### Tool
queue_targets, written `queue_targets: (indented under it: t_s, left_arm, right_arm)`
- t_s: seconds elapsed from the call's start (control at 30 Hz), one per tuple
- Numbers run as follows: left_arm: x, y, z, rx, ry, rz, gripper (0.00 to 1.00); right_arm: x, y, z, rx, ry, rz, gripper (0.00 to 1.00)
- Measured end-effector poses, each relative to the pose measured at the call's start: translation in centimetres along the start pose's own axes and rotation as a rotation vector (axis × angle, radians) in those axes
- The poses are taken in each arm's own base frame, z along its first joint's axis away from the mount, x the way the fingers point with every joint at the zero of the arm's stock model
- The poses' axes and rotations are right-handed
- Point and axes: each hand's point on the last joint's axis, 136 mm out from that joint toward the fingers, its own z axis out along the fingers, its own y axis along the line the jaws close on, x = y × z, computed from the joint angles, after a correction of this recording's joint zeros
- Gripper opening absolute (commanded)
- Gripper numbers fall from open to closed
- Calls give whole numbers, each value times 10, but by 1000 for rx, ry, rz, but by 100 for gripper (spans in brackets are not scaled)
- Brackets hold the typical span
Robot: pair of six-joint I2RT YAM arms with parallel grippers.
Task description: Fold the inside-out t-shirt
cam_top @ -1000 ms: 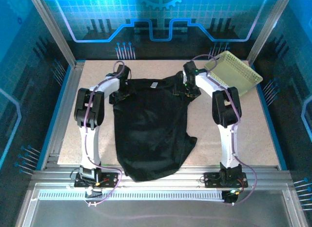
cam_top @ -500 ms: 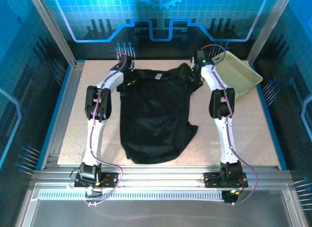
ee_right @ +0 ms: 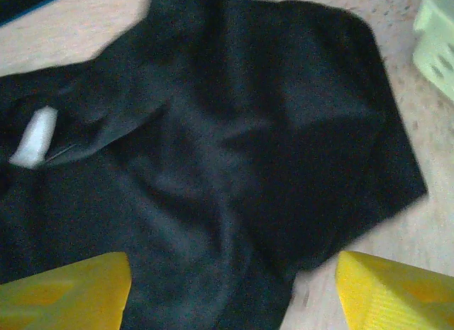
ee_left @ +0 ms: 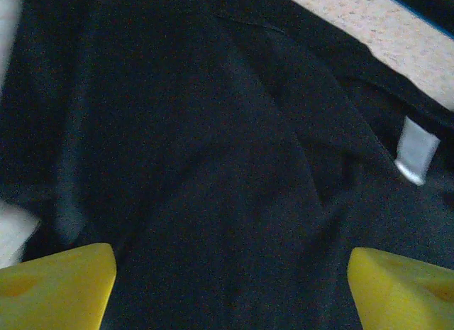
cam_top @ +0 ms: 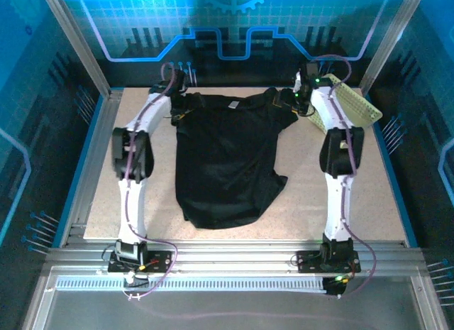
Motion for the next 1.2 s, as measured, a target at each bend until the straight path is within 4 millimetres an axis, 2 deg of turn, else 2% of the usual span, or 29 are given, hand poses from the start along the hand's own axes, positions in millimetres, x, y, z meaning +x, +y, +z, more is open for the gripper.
queue_targets:
  t_s: [0.1,0.17,0.2,0.27,0.33,0.5,0.6,0.77,0.87,0.97,1.07,1.2]
  left_arm:
    - [26,-11,-84,6,-84,61,88]
    - [52,-21,-127,36,-135,107,88]
    - [70,-25,-146,58,-157,135,88]
    - [110,-25,-163,85,-156,181,88]
    - [152,-11,-162,74,-123,221,87]
    - [256,44,-142,-16,10,307,87]
    - [291,59,-146,-6,24,349,88]
    - [322,69,-145,26,11,357,88]
    - [339,74,-138,24,24,373,88]
    - [347,72,-134,36,20,378,88]
    - [349,68,-133,55,3,374,89]
    - [352,63,-132,77,-8,374,89]
  right_arm:
    - [29,42,-80,-52,-79,-90,78]
    - [56,65,-126,-93,-137,-149,78]
    - [73,73,-143,-108,-156,-175,78]
    - [108,78,-158,-119,-156,-212,78]
    - [148,74,-153,-100,-112,-244,77]
    - [270,41,-115,8,119,-306,75]
    - [320,25,-114,44,193,-320,74]
    - [367,23,-119,38,212,-333,73]
    - [392,20,-108,38,245,-308,70]
    - [414,15,-93,58,285,-282,67]
    - [424,21,-82,61,298,-263,65]
    - [424,33,-70,37,280,-230,62]
